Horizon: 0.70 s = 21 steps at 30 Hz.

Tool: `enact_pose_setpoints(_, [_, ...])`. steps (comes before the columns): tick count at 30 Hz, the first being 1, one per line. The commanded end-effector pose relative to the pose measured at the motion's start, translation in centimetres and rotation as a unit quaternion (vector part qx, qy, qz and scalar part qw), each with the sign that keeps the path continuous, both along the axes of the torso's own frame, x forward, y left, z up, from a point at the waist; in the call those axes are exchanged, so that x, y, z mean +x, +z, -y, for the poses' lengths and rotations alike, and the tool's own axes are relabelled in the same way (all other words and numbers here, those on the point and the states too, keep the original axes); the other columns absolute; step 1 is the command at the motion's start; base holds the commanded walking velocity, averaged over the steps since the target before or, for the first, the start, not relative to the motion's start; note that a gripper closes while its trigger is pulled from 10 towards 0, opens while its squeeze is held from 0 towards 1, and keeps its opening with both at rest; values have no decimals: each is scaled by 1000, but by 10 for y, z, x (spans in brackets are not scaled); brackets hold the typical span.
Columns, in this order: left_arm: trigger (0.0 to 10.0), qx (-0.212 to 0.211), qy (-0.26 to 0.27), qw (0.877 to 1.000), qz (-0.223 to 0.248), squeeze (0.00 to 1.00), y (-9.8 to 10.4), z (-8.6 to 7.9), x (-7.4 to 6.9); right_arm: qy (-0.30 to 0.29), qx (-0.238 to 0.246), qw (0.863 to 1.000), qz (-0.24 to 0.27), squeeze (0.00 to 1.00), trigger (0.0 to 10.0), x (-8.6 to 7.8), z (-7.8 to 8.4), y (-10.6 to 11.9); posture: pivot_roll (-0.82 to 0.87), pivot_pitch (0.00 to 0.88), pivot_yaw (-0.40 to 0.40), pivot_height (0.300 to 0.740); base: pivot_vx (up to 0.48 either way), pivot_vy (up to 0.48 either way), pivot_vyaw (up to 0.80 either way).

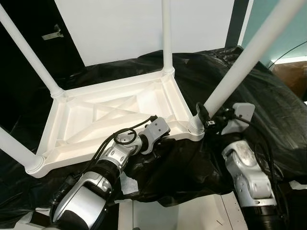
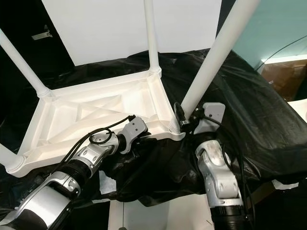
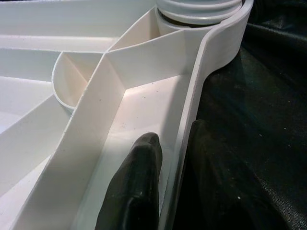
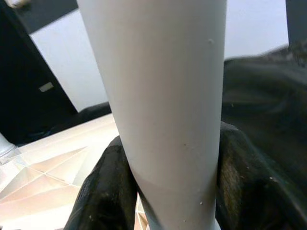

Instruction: Building children table

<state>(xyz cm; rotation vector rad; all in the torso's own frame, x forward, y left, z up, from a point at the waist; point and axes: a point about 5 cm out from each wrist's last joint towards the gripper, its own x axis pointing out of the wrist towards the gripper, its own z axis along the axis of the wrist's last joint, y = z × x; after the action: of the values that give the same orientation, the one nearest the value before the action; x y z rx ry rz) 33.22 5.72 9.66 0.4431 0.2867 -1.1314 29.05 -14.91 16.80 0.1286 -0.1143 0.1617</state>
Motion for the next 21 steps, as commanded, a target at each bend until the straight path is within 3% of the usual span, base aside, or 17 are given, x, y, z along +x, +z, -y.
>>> enact_pose_setpoints(1, [10000, 55, -1, 998, -31, 0, -22, -12, -7, -47, -8, 994, -102, 0, 10000, 0, 18, -27, -186, 18, 96, 740, 0, 0, 0])
enact_pose_setpoints(7, [10000, 54, 4, 998, -31, 0, -23, -12, -7, -29, -42, 989, -142, 0, 10000, 2, 20, -25, -179, 20, 85, 740, 0, 0, 0])
enact_pose_setpoints(10, [10000, 53, 8, 998, -32, 0, -24, -13, -8, 2, -78, 979, -187, 0, 10000, 0, 23, -30, -178, 23, 79, 740, 0, 0, 0])
enact_pose_setpoints(16, [10000, 52, 10, 998, -33, 0, -26, -12, -8, 41, -109, 971, -208, 0, 10000, -1, 21, -30, -178, 25, 74, 740, 0, 0, 0])
enact_pose_setpoints(21, [10000, 51, 12, 998, -33, 0, -26, -11, -9, 81, -162, 953, -243, 0, 10000, -7, 24, -39, -177, 24, 71, 740, 0, 0, 0])
